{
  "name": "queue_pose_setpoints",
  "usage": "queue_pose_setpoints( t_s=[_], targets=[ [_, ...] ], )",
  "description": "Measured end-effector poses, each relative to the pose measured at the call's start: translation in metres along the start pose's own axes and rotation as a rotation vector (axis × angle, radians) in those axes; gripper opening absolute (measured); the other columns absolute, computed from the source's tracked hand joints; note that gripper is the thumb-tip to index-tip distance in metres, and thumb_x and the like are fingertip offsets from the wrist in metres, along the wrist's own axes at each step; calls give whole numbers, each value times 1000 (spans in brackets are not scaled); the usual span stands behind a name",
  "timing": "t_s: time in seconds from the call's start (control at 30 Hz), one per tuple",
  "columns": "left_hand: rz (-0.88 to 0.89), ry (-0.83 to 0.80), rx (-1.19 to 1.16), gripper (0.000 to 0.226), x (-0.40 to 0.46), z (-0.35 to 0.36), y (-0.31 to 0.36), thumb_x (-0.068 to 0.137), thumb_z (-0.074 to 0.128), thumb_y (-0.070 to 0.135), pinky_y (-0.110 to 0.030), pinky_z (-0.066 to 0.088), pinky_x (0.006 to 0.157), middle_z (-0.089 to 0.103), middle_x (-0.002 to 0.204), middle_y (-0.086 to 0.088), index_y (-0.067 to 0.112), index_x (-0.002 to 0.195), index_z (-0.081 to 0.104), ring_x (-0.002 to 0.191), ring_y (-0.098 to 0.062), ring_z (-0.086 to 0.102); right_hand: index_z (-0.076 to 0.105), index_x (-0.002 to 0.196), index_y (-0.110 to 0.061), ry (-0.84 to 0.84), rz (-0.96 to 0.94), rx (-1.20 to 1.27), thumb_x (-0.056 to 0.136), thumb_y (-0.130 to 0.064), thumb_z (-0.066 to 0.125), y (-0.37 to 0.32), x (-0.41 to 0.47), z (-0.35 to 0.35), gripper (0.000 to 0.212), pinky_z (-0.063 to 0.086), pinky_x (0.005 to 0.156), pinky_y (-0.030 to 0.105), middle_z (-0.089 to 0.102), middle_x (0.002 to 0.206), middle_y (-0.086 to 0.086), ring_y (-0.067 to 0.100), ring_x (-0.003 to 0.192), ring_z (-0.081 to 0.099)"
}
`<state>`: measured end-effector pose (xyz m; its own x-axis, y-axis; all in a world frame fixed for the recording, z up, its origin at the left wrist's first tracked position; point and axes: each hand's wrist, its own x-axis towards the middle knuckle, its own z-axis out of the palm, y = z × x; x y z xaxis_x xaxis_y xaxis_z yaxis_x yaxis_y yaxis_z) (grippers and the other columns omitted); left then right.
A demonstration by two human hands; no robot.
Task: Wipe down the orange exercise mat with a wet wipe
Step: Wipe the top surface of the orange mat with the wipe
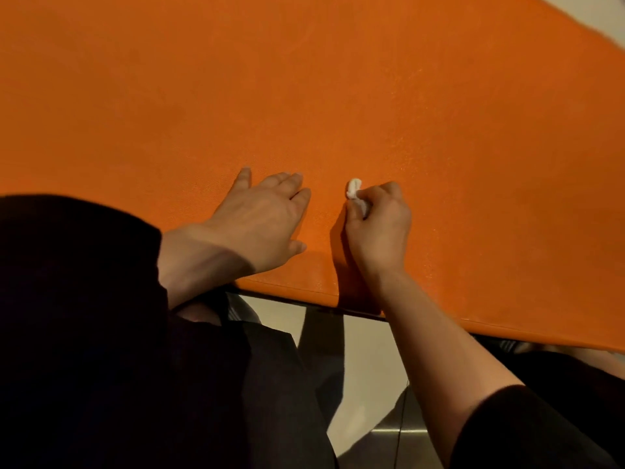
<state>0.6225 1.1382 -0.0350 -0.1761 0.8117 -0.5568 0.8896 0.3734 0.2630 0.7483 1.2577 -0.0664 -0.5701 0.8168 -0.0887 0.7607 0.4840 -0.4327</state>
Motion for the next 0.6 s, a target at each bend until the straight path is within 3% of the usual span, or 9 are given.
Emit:
queue_pose_setpoints(
  t_s=[0.17, 0.23, 0.3, 0.4, 0.53, 0.6],
  targets=[
    [-10, -2, 0, 79, 3, -2, 1, 94, 47, 53, -57, 10, 117, 2, 162, -4, 18, 154, 9, 148, -20, 5, 68, 89, 0, -209, -307, 5, 86, -4, 59, -10, -3, 5, 9, 28, 58, 26, 59, 91, 15, 29, 72, 56],
    [-6, -9, -8, 79, 6, -1, 0, 93, 47, 53, -57, 10, 117, 1, 162, -4, 18, 154, 10, 148, -20, 4, 65, 88, 0, -129, -245, -41, 85, -2, 58, 4, 18, -3, 8, 26, 60, 29, 59, 93, 18, 35, 78, 56],
    [-4, -10, -13, 80, 9, -2, -2, 93, 47, 55, -59, 10, 116, 0, 162, -3, 19, 154, 10, 148, -20, 2, 64, 91, 0, -7, -67, -60, 88, -4, 56, 15, 40, -9, 9, 22, 61, 23, 58, 99, 18, 35, 85, 56],
    [3, -20, -8, 83, 18, -5, -5, 91, 48, 58, -60, 9, 115, -2, 162, -2, 20, 154, 9, 148, -21, -2, 64, 94, 0, 67, 50, -56, 91, -8, 55, 4, 47, -1, 13, 27, 64, 26, 56, 103, 16, 33, 87, 55],
    [-12, 37, 43, 81, 34, -15, -11, 92, 49, 55, -60, 11, 116, -1, 162, -5, 19, 153, 11, 149, -23, -1, 67, 84, 0, -135, -287, 71, 81, -4, 60, -19, 26, 13, 8, 31, 61, 28, 59, 89, 18, 34, 73, 57],
    [-14, 51, 51, 79, 41, -20, -16, 92, 50, 55, -59, 12, 116, -1, 161, -9, 19, 152, 14, 148, -27, 1, 68, 85, 0, -141, -299, 21, 83, -5, 58, -9, 40, 7, 11, 31, 62, 31, 59, 91, 19, 36, 75, 57]
  ],
)
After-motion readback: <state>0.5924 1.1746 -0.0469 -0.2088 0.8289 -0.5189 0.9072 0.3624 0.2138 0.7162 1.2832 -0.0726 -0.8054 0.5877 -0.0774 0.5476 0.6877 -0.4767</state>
